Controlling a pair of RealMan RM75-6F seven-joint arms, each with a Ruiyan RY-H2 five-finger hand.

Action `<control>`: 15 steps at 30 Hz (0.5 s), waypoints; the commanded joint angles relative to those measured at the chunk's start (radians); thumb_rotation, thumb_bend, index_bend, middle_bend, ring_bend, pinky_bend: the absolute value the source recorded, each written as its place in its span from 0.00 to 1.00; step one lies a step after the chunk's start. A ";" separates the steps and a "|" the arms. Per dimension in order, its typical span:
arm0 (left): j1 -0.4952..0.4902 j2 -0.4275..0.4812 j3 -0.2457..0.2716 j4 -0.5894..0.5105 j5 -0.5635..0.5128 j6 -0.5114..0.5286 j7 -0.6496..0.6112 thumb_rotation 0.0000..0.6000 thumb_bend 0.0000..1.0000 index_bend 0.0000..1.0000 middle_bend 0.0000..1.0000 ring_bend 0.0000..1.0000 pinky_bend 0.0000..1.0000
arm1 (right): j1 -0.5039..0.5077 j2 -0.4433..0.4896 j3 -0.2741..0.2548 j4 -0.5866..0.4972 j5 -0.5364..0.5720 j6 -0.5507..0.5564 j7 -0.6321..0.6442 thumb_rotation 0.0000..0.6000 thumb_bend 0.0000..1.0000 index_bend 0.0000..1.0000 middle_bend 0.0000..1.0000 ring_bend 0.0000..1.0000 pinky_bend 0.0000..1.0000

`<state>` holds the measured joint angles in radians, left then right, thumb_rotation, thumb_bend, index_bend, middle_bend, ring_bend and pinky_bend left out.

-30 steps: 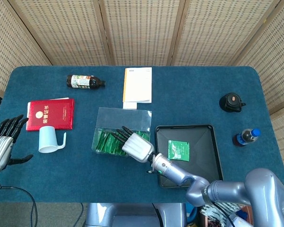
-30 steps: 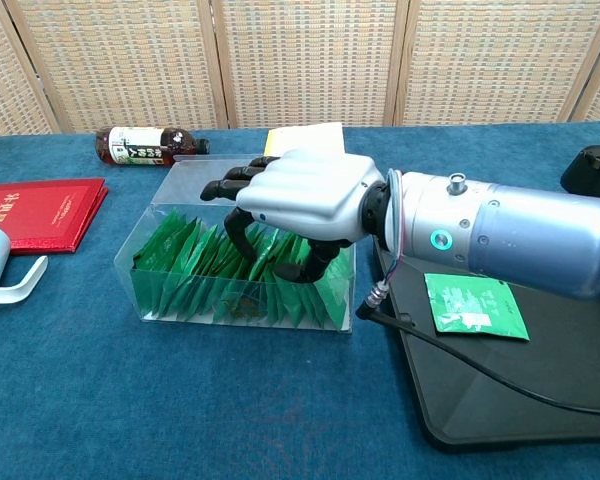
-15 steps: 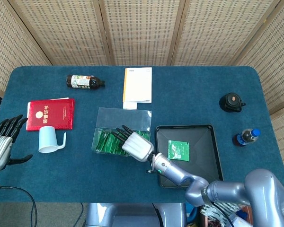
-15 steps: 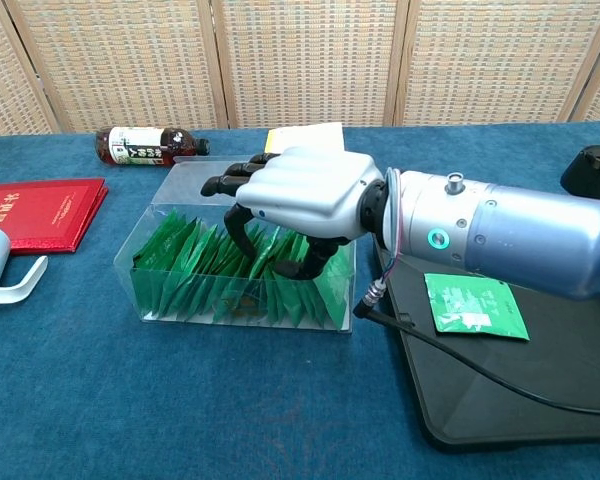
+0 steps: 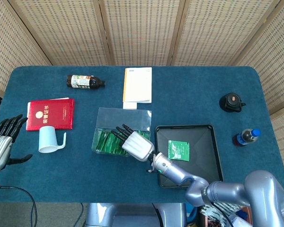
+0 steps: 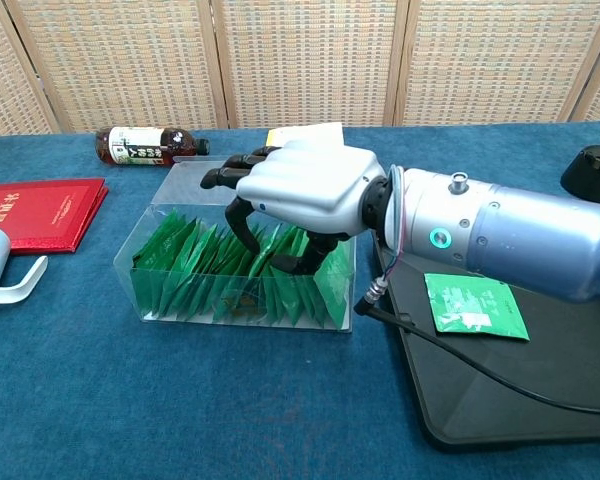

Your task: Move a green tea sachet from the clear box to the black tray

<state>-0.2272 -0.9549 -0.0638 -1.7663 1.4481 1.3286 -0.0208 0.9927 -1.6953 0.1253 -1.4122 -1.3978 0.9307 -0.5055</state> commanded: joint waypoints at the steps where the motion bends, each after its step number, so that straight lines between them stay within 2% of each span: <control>1: 0.000 0.000 0.000 0.000 0.000 0.001 0.001 1.00 0.02 0.00 0.00 0.00 0.00 | -0.003 0.000 0.000 0.002 -0.001 0.001 0.001 1.00 0.55 0.52 0.13 0.00 0.16; 15: -0.002 0.000 0.000 -0.001 -0.003 -0.004 0.002 1.00 0.02 0.00 0.00 0.00 0.00 | -0.017 -0.002 0.004 0.015 -0.007 0.003 0.014 1.00 0.55 0.52 0.14 0.00 0.16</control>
<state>-0.2289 -0.9548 -0.0638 -1.7674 1.4452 1.3249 -0.0186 0.9765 -1.6962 0.1290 -1.3982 -1.4043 0.9336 -0.4920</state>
